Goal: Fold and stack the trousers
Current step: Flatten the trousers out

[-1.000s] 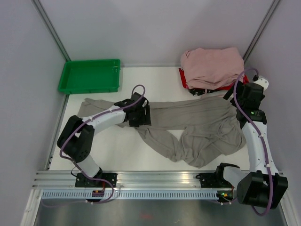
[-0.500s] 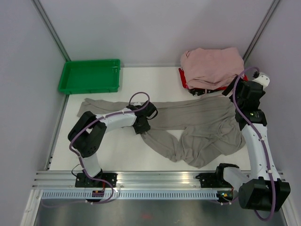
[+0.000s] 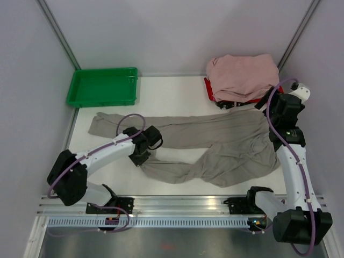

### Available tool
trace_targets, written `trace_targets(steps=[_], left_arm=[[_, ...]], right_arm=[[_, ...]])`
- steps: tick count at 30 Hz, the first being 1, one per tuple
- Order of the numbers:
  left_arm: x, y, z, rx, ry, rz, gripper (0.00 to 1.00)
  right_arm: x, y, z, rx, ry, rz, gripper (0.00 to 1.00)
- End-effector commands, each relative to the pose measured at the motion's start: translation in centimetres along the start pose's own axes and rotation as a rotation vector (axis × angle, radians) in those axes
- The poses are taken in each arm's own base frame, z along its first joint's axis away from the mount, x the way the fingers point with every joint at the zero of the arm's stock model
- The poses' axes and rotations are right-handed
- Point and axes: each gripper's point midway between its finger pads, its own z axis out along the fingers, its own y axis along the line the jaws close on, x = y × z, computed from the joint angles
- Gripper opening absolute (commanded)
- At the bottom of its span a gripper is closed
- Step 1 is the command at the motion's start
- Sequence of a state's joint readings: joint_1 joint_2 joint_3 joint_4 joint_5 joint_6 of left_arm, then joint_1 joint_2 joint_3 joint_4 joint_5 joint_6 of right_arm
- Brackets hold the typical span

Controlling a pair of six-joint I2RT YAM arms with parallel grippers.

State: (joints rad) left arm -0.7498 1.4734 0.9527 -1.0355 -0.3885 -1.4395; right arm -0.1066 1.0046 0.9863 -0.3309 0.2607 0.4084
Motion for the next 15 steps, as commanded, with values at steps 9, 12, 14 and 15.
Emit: trace_targets(steps=[9, 12, 14, 15], left_arm=[[-0.1, 8.8, -2.5, -0.129, -0.016, -0.185, 0.75], [-1.8, 6.1, -2.7, 0.025, -0.085, -0.097, 0.97], [-3.1, 4.1, -2.9, 0.119, -0.136, -0.036, 0.98], [-3.9, 2.6, -2.9, 0.183, -0.177, 0.028, 0.98]], right_arm=[[1.1, -1.3, -0.2, 0.054, 0.003, -0.005, 0.98], [1.0, -1.3, -0.1, 0.057, 0.004, -0.011, 0.98], [1.2, -1.2, 0.0, 0.053, 0.012, -0.009, 0.98], [1.3, -1.0, 0.0, 0.041, 0.019, -0.006, 0.98]])
